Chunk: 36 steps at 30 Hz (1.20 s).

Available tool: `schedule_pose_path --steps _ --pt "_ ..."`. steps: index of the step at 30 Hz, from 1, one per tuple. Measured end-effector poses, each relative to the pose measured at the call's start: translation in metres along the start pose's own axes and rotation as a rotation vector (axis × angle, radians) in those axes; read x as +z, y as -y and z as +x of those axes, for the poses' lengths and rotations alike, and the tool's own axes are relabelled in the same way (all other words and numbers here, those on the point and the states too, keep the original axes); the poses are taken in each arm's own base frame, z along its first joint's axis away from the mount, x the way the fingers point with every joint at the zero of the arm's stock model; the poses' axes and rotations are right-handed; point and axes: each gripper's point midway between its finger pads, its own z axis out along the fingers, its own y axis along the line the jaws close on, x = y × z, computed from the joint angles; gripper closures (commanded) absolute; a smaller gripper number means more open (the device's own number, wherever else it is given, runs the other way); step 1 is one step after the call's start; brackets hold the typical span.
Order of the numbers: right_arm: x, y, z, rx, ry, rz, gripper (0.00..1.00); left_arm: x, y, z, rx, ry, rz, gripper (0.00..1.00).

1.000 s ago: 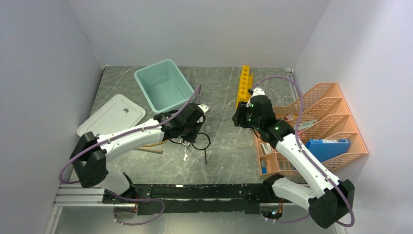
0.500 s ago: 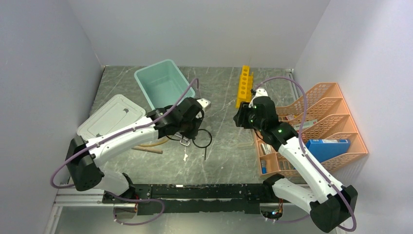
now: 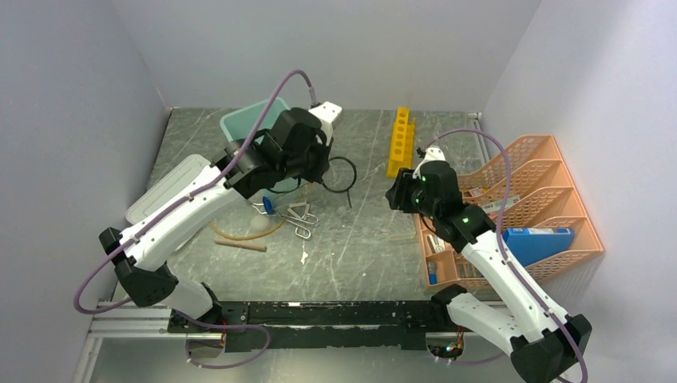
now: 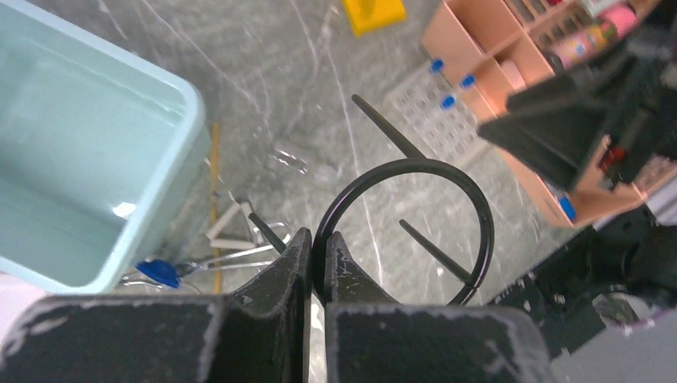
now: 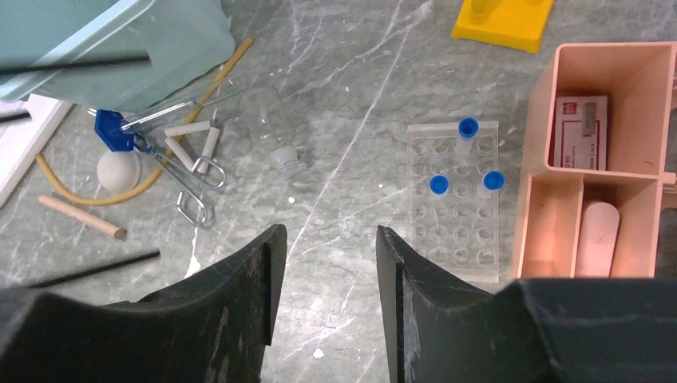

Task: Organize the chemistry lab equipment
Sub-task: Pick up the chemistry item at the center of the board, then place the chemistry item in the storage box.

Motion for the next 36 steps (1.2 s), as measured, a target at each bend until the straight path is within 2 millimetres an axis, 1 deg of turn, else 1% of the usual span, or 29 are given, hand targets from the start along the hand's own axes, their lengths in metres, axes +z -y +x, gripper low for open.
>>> schedule_pose_path --steps 2,3,6,8,10,11,12,15,17,20,22,25,27,31,36 --pt "-0.003 0.000 -0.001 0.003 0.006 -0.002 0.51 0.000 -0.010 -0.015 -0.008 0.022 -0.027 0.95" --pt "-0.004 0.000 -0.001 0.004 0.008 -0.003 0.51 0.001 -0.018 -0.022 -0.017 0.031 -0.047 0.95" --pt "-0.007 0.000 -0.002 0.009 0.016 -0.006 0.51 0.003 -0.047 -0.040 -0.050 0.055 -0.114 0.95" --pt "-0.008 -0.001 -0.003 0.014 0.020 -0.009 0.51 0.004 -0.074 -0.051 -0.088 0.077 -0.168 0.95" --pt "-0.009 -0.001 -0.003 0.016 0.020 -0.012 0.51 0.003 -0.100 -0.056 -0.128 0.090 -0.220 0.95" --pt "-0.009 -0.001 -0.002 0.016 0.018 -0.013 0.51 0.001 -0.119 -0.058 -0.157 0.098 -0.258 0.95" --pt "-0.008 -0.001 0.000 0.016 0.015 -0.014 0.51 0.001 -0.126 -0.059 -0.169 0.102 -0.271 0.95" --pt "-0.008 0.000 0.004 0.015 0.002 -0.015 0.51 -0.004 -0.160 -0.064 -0.232 0.127 -0.337 0.95" --pt "-0.008 -0.001 0.005 0.015 -0.001 -0.017 0.51 -0.006 -0.178 -0.068 -0.268 0.152 -0.370 0.95" --pt "-0.009 -0.001 0.007 0.015 -0.001 -0.024 0.51 -0.007 -0.198 -0.074 -0.306 0.183 -0.402 0.95" --pt "-0.009 -0.001 0.009 0.015 -0.004 -0.027 0.51 -0.004 -0.208 -0.076 -0.324 0.192 -0.416 0.95" --pt "-0.008 -0.001 0.013 0.016 -0.014 -0.031 0.51 0.007 -0.221 -0.074 -0.349 0.188 -0.426 0.95" --pt "-0.008 0.000 0.016 0.017 -0.021 -0.033 0.51 0.017 -0.229 -0.066 -0.367 0.171 -0.431 0.95" --pt "-0.009 0.000 0.019 0.017 -0.024 -0.037 0.51 0.039 -0.242 -0.043 -0.397 0.111 -0.437 0.95" --pt "-0.009 -0.001 0.019 0.017 -0.026 -0.042 0.51 0.065 -0.252 -0.013 -0.429 0.039 -0.423 0.95"
